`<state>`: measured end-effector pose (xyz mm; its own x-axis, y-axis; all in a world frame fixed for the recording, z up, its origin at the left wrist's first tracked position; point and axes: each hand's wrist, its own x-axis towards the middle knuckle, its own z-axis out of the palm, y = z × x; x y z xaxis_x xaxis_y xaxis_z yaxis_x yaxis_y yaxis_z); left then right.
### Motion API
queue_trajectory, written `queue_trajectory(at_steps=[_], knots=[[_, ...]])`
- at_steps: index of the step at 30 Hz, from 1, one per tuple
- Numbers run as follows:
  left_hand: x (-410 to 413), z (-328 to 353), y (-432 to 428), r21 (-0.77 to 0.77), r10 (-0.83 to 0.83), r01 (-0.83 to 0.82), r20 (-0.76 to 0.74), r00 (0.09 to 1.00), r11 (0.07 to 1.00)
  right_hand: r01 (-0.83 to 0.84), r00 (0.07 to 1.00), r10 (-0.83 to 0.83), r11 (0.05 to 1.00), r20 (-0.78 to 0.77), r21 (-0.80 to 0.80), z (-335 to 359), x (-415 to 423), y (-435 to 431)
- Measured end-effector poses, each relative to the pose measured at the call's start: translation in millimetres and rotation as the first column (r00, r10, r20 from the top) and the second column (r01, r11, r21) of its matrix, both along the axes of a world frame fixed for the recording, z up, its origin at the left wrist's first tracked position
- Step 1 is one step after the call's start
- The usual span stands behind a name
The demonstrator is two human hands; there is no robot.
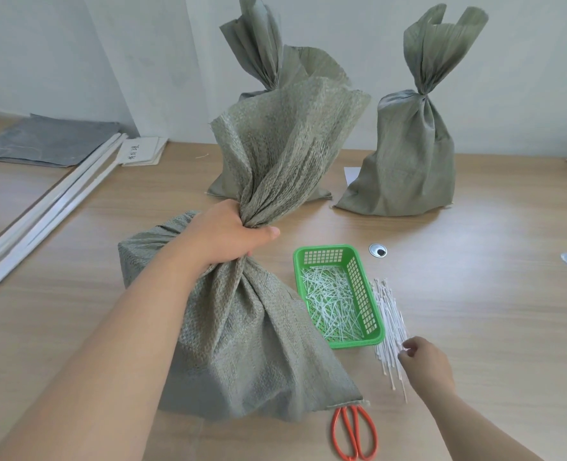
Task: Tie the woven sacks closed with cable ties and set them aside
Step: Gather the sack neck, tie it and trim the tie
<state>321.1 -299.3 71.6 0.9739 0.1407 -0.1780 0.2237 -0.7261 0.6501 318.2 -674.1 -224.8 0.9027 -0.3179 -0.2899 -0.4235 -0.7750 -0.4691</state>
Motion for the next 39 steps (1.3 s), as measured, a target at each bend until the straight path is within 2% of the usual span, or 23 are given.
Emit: queue_trajectory(at_steps=[8,16,22,27,34,36,39], knots=[[-6.1,4.1,2.3,-0.106,-0.025,0.031,0.058,0.998,0.994,-0.048,0.973,0.018,0.991,0.231,0.124,59.6,19.2,6.4],[-8.0,1.7,5.3,-0.082,0.000,0.010,0.124,0.992,0.997,-0.231,0.895,0.059,0.910,0.442,0.345,137.3,44.4,61.6],[-7.2,2.7,12.2,-0.159,-0.009,0.028,0.117,0.993,0.987,-0.362,0.857,0.108,0.822,0.504,0.439,185.3,43.2,119.3],[-10.1,2.0,21.4,-0.216,-0.017,0.048,0.143,0.990,0.975,-0.398,0.832,0.086,0.781,0.548,0.481,223.2,32.8,174.4],[-15.6,-3.4,20.7,-0.169,0.025,0.031,0.319,0.948,0.985,-0.514,0.778,0.206,0.752,0.594,0.413,266.3,16.9,247.4],[-14.9,-8.1,21.4,-0.158,0.055,0.004,0.370,0.927,0.988,-0.507,0.782,0.188,0.746,0.594,0.431,267.8,14.3,257.1],[-11.4,-16.4,19.9,-0.030,0.043,-0.032,0.502,0.864,0.999,-0.504,0.791,0.176,0.729,0.586,0.463,265.1,10.3,261.2]])
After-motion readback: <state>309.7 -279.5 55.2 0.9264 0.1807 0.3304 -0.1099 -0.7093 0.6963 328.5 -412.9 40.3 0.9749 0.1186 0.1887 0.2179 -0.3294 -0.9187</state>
